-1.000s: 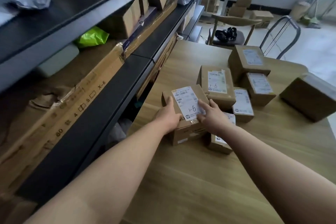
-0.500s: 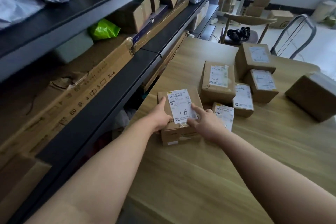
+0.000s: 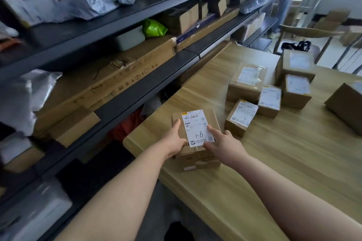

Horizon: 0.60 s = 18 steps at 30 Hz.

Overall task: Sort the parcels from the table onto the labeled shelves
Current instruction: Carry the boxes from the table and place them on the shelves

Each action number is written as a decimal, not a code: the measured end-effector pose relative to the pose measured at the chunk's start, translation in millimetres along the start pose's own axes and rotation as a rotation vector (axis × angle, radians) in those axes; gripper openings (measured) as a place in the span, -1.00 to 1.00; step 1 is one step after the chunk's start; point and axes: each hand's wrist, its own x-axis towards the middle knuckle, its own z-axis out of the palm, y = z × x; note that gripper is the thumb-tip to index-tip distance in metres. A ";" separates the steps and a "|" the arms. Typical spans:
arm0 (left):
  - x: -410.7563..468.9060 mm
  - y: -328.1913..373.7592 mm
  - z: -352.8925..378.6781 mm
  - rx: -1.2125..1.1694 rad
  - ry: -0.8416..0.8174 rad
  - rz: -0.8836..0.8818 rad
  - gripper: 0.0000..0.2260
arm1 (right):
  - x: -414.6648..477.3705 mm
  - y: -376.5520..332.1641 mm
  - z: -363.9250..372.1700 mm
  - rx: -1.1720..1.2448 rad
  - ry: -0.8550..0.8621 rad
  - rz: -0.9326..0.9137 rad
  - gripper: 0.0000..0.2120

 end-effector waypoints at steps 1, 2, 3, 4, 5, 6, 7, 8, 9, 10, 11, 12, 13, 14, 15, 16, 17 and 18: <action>-8.5 -4.6 3.8 -0.016 0.011 -0.006 -0.25 | -7.3 1.2 2.3 0.006 -0.006 -0.007 -0.39; -15.9 -8.3 7.1 -0.039 0.016 -0.013 -0.27 | -13.6 1.8 4.7 0.009 -0.013 -0.013 -0.40; -25.0 -12.3 10.1 -0.064 0.021 -0.025 -0.29 | -20.2 1.6 7.4 0.007 -0.021 -0.024 -0.40; -30.6 -15.1 12.4 -0.086 0.025 -0.035 -0.30 | -24.3 1.2 9.4 0.007 -0.021 -0.033 -0.41; -35.8 -17.5 14.5 -0.105 0.032 -0.046 -0.32 | -28.0 0.4 10.7 0.011 -0.019 -0.041 -0.41; -42.9 -20.5 16.3 -0.123 0.042 -0.059 -0.33 | -33.3 -1.2 11.8 0.014 -0.023 -0.052 -0.42; -50.1 -23.6 16.9 -0.136 0.051 -0.072 -0.34 | -38.7 -3.6 12.6 0.016 -0.031 -0.067 -0.42; -57.5 -27.5 16.9 -0.144 0.060 -0.088 -0.35 | -44.2 -6.5 13.9 0.018 -0.041 -0.084 -0.42; -64.9 -32.2 15.6 -0.147 0.070 -0.106 -0.36 | -49.8 -10.1 15.7 0.016 -0.047 -0.106 -0.42; -72.6 -38.0 13.3 -0.142 0.084 -0.123 -0.37 | -55.8 -14.8 17.7 0.010 -0.045 -0.132 -0.43; -80.8 -44.5 9.4 -0.130 0.104 -0.140 -0.37 | -61.6 -20.4 19.8 -0.001 -0.036 -0.161 -0.43; -89.7 -51.6 4.6 -0.118 0.130 -0.154 -0.37 | -67.0 -27.4 22.2 -0.013 -0.025 -0.195 -0.44; -99.1 -59.2 -0.8 -0.113 0.162 -0.167 -0.36 | -71.9 -35.6 24.9 -0.022 -0.016 -0.231 -0.44; -109.2 -67.6 -6.9 -0.116 0.196 -0.182 -0.36 | -76.7 -45.1 28.2 -0.026 -0.012 -0.268 -0.45; -119.9 -76.3 -13.3 -0.122 0.230 -0.200 -0.36 | -81.4 -56.1 32.6 -0.027 -0.011 -0.305 -0.45; -131.2 -86.2 -20.2 -0.124 0.265 -0.221 -0.36 | -86.5 -67.9 38.0 -0.028 -0.015 -0.343 -0.45; -143.4 -96.9 -26.9 -0.121 0.302 -0.244 -0.36 | -92.0 -80.8 44.4 -0.031 -0.022 -0.383 -0.45; -156.6 -108.8 -33.3 -0.118 0.338 -0.269 -0.36 | -98.5 -93.8 51.2 -0.037 -0.037 -0.422 -0.45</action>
